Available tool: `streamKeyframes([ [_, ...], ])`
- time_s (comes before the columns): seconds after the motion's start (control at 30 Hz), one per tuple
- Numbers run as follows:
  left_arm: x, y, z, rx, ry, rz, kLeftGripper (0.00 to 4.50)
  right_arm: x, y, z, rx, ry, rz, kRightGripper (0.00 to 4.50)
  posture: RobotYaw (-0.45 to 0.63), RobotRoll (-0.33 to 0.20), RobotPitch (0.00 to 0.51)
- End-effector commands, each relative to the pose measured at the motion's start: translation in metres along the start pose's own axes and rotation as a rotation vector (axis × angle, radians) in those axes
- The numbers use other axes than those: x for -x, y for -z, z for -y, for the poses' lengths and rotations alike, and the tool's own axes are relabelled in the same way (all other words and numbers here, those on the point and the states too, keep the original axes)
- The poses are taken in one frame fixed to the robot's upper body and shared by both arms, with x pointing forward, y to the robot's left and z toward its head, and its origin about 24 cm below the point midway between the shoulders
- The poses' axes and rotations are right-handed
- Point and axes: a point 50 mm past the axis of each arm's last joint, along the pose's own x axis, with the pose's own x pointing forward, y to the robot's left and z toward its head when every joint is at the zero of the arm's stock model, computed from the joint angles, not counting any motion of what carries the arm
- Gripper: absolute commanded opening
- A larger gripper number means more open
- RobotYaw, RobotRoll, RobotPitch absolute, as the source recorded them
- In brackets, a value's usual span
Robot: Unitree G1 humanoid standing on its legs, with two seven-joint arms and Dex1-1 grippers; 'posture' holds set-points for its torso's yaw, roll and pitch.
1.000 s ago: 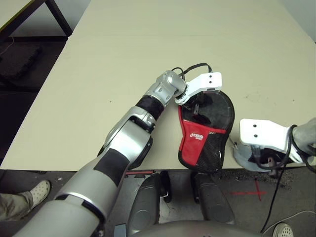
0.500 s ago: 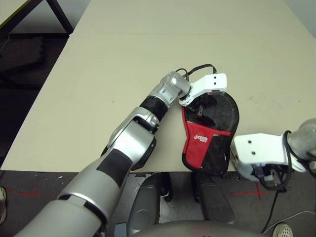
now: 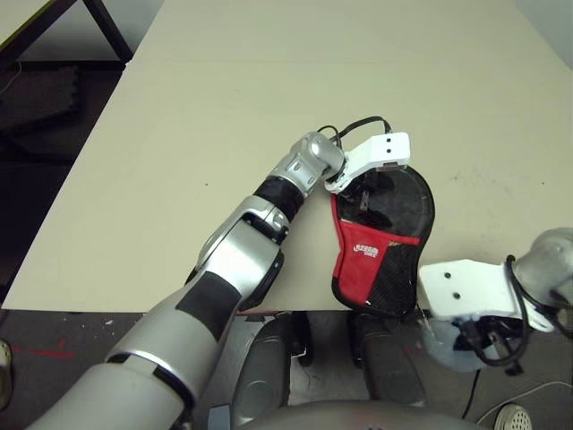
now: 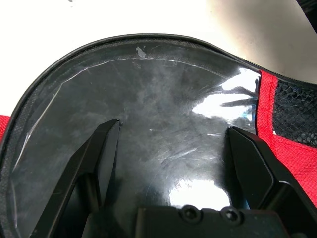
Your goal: Store the ping-pong paddle in its case and zip it.
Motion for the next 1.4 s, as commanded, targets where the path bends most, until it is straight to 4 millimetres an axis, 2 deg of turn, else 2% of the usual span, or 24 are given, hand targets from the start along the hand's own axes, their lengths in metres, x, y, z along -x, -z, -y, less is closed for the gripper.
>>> streamKeyframes([
  [0.03,-0.001,0.022,0.006,0.085,0.005,-0.044,4.50,0.042,0.001,0.018,-0.085,0.111,0.091,3.00,-0.23,0.000,0.244],
  [0.13,0.011,0.018,0.003,0.124,-0.044,0.032,4.50,0.089,0.002,0.048,-0.214,0.308,0.260,3.87,-0.22,0.000,0.240],
  [0.2,0.019,0.014,0.000,0.154,-0.089,0.092,4.50,0.108,0.009,0.064,-0.287,0.440,0.339,4.48,-0.20,0.000,0.235],
  [0.3,0.032,0.010,-0.006,0.185,-0.193,0.176,4.50,0.124,0.022,0.082,-0.353,0.596,0.395,4.48,-0.19,0.000,0.228],
  [0.43,0.049,0.009,-0.011,0.222,-0.329,0.277,4.50,0.133,0.039,0.107,-0.486,0.814,0.492,4.48,-0.16,0.000,0.221],
  [0.53,0.065,0.016,-0.014,0.266,-0.458,0.341,4.50,0.125,0.051,0.126,-0.584,0.953,0.600,4.48,-0.13,0.000,0.219],
  [0.7,0.089,0.041,-0.009,0.357,-0.684,0.431,4.50,0.091,0.064,0.150,-0.652,1.134,0.714,4.48,-0.12,0.000,0.227],
  [0.77,0.099,0.052,-0.007,0.396,-0.793,0.457,4.50,0.086,0.069,0.156,-0.644,1.228,0.749,4.48,-0.11,0.000,0.230],
  [0.9,0.114,0.074,-0.002,0.478,-0.980,0.467,4.50,0.084,0.081,0.166,-0.749,1.379,0.864,4.48,-0.09,0.000,0.237],
  [1.0,0.127,0.088,0.002,0.531,-1.117,0.484,4.50,0.079,0.093,0.171,-0.778,1.505,0.857,4.48,-0.07,0.000,0.244],
  [1.13,0.143,0.102,0.006,0.527,-1.274,0.463,4.50,0.070,0.103,0.174,-0.752,1.584,0.820,4.48,-0.05,0.000,0.249],
  [1.27,0.160,0.123,0.018,0.508,-1.449,0.402,4.50,0.063,0.121,0.175,-0.855,1.690,0.799,4.48,-0.04,0.000,0.255],
  [1.4,0.164,0.133,0.025,0.507,-1.524,0.382,4.50,0.057,0.132,0.175,-0.911,1.748,0.783,4.48,-0.04,0.000,0.258],
])
